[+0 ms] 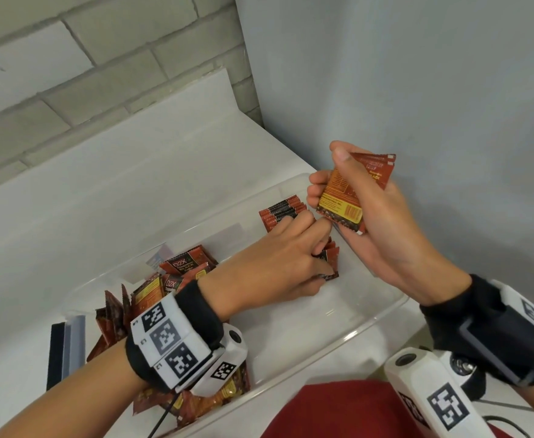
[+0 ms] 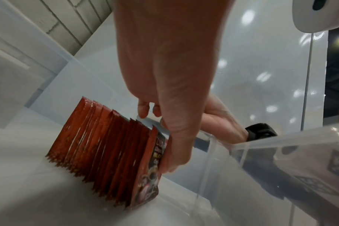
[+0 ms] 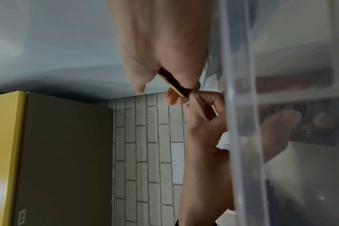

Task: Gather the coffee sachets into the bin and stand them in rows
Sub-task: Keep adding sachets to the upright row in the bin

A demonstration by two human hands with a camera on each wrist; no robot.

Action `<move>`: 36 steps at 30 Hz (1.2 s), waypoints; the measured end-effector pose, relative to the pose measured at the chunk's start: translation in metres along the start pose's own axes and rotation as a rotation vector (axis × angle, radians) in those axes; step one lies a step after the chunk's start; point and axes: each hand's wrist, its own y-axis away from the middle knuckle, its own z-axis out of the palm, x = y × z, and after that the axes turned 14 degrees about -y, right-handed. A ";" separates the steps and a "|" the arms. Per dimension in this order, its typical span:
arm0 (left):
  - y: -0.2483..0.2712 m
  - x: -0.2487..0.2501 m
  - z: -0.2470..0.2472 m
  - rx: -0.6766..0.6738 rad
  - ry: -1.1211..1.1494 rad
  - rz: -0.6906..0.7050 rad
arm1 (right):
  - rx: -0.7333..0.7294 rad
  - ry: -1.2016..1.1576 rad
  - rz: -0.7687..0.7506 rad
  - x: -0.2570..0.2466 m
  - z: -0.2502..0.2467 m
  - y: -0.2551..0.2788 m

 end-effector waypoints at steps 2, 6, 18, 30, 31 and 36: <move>0.000 0.000 0.000 -0.002 0.022 0.006 | 0.006 -0.030 0.021 -0.001 0.000 0.000; 0.001 0.000 0.002 -0.009 0.059 0.022 | 0.013 -0.131 0.044 -0.002 -0.002 -0.002; 0.010 -0.026 -0.037 0.162 0.687 -0.398 | -0.052 -0.305 0.154 -0.006 -0.007 -0.002; 0.012 -0.038 -0.040 0.318 0.888 -0.731 | -0.190 0.026 0.218 -0.002 -0.002 0.003; 0.012 -0.038 -0.040 0.333 0.899 -0.722 | -0.193 0.049 0.222 -0.002 -0.003 0.003; 0.014 -0.040 -0.046 0.457 1.012 -0.684 | -0.222 0.071 0.235 -0.003 0.000 0.003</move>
